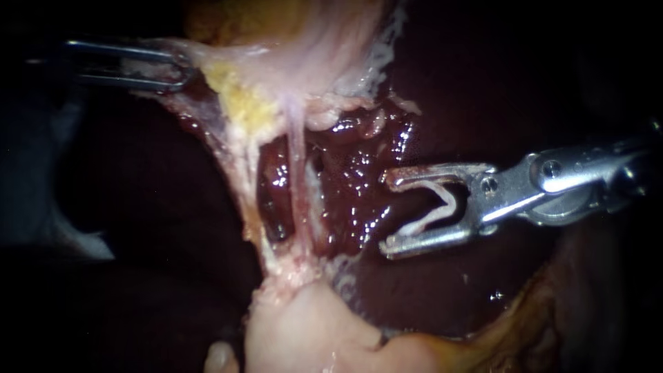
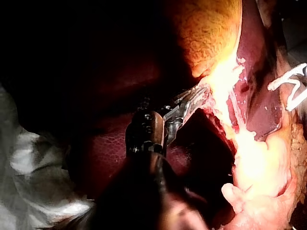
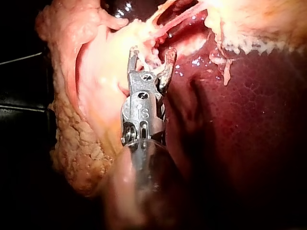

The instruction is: Clipping first clip left tube

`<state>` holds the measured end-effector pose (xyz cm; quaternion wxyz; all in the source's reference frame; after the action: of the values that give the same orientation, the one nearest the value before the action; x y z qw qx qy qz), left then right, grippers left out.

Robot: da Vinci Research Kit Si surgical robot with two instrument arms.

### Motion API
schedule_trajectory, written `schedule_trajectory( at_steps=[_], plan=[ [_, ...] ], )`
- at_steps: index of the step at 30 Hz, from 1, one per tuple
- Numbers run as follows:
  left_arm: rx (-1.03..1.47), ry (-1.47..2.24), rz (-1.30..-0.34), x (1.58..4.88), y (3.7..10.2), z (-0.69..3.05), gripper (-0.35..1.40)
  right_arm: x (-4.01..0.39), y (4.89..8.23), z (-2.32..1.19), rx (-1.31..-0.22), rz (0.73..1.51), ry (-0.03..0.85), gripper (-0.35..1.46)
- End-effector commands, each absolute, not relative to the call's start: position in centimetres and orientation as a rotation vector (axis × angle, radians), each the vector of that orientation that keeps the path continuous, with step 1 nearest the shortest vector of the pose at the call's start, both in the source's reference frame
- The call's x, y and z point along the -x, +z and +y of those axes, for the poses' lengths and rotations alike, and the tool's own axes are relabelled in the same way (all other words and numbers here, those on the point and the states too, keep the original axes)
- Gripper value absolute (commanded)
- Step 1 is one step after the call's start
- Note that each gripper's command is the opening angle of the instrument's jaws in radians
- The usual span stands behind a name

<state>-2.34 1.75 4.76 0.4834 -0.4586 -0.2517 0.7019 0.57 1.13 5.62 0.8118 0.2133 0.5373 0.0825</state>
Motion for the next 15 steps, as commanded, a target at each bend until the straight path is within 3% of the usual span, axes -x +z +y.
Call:
schedule_trajectory(
  at_steps=[1,15],
  plan=[
    [1.12,1.702,-0.609,2.32,4.72,1.76,-0.35,-0.59,5.62,1.13,-0.458,1.149,0.175,0.49],
    [1.12,1.699,-0.599,2.34,4.64,1.73,-0.35,-1.33,5.81,0.9,-0.509,1.158,0.142,0.49]
  ],
)
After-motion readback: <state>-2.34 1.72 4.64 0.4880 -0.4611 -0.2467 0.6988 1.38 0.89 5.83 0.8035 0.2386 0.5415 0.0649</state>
